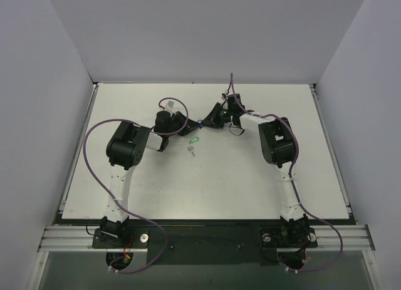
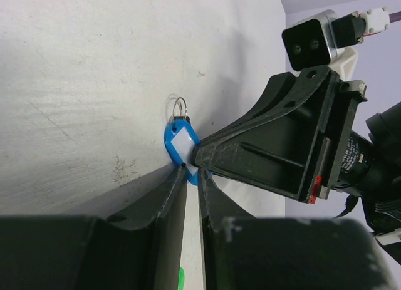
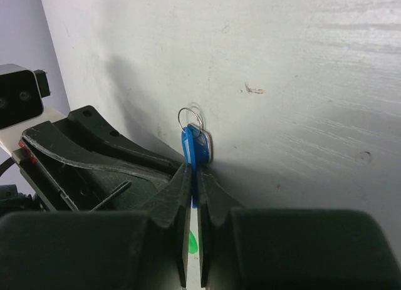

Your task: Remove the keys from the keyring

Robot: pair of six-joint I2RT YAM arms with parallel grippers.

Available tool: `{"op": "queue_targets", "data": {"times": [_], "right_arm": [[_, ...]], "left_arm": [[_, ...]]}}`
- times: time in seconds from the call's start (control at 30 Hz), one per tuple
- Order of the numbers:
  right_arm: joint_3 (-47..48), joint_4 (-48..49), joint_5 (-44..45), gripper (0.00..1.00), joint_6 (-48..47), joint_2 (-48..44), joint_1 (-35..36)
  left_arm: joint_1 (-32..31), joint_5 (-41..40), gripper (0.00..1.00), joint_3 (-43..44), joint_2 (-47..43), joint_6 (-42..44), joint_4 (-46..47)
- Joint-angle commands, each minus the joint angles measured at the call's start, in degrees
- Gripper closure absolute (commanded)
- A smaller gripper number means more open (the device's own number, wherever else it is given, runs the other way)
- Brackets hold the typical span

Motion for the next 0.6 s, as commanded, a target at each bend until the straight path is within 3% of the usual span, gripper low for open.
{"op": "queue_targets", "data": {"times": [0.0, 0.07, 0.23, 0.57], "right_arm": [[1.04, -3.46, -0.02, 1.0, -1.62, 0.04, 0.05], [1.22, -3.72, -0.37, 1.0, -1.71, -0.31, -0.03], [1.22, -8.46, -0.46, 1.0, -5.57, -2.85, 0.05], [-4.13, -15.66, -0.99, 1.0, -10.06, -15.76, 1.54]], "left_arm": [[0.26, 0.84, 0.76, -0.56, -0.22, -0.55, 2.83], [0.34, 1.02, 0.76, -1.0, -1.18, -0.55, 2.74], [0.7, 3.21, 0.64, -1.35, -4.26, 0.5, -0.5], [1.84, 6.12, 0.43, -8.73, -21.48, 5.5, -10.69]]}}
